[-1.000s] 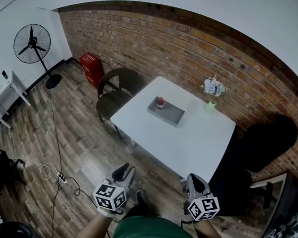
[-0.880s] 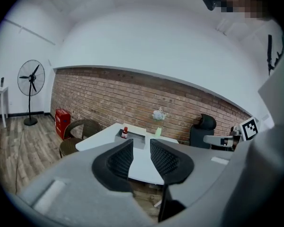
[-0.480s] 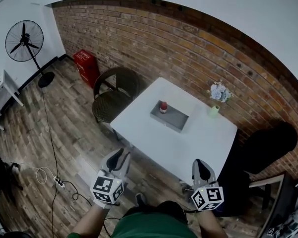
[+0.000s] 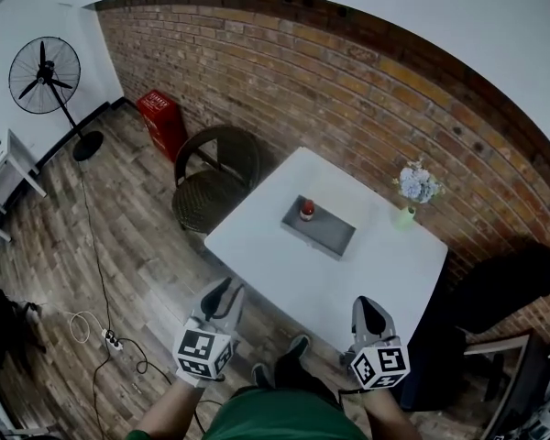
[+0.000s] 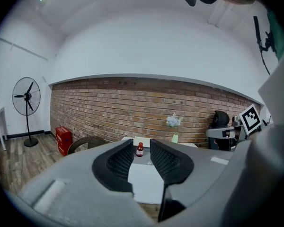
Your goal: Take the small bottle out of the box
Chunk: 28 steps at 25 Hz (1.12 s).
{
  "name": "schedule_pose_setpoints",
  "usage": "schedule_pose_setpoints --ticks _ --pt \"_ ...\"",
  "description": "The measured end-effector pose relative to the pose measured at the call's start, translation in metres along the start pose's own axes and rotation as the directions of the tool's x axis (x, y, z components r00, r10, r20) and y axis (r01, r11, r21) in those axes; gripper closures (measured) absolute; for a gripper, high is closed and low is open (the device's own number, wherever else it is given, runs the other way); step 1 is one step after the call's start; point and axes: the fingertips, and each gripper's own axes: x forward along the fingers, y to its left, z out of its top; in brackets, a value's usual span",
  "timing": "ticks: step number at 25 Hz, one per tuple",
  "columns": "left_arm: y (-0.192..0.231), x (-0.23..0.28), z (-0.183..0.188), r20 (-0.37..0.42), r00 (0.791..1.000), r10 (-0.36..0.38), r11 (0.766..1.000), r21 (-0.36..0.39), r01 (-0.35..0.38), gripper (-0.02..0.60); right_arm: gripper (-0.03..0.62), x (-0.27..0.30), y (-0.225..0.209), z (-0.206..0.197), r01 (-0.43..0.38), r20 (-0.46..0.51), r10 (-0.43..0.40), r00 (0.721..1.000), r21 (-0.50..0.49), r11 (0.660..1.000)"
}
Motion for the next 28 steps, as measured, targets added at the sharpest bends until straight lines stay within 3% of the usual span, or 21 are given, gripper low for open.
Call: schedule_pose_setpoints --ticks 7,15,24,28 --pt "0.012 0.063 0.017 -0.006 1.0 0.031 0.999 0.016 -0.031 0.463 0.591 0.048 -0.034 0.019 -0.023 0.005 0.023 1.0 0.009 1.0" --pt "-0.002 0.149 0.016 -0.039 0.999 0.018 0.999 0.029 -0.017 0.462 0.591 0.087 -0.093 0.017 -0.014 -0.019 0.015 1.0 0.055 0.998" --pt "-0.008 0.211 0.009 -0.076 0.997 -0.009 0.994 0.103 0.017 0.462 0.591 0.097 -0.122 0.01 0.0 -0.027 0.003 1.0 0.097 0.995" --pt "-0.007 0.243 -0.007 -0.13 0.991 -0.033 0.992 0.119 0.049 0.457 0.591 0.098 -0.133 0.011 0.037 -0.035 -0.033 0.999 0.106 0.994"
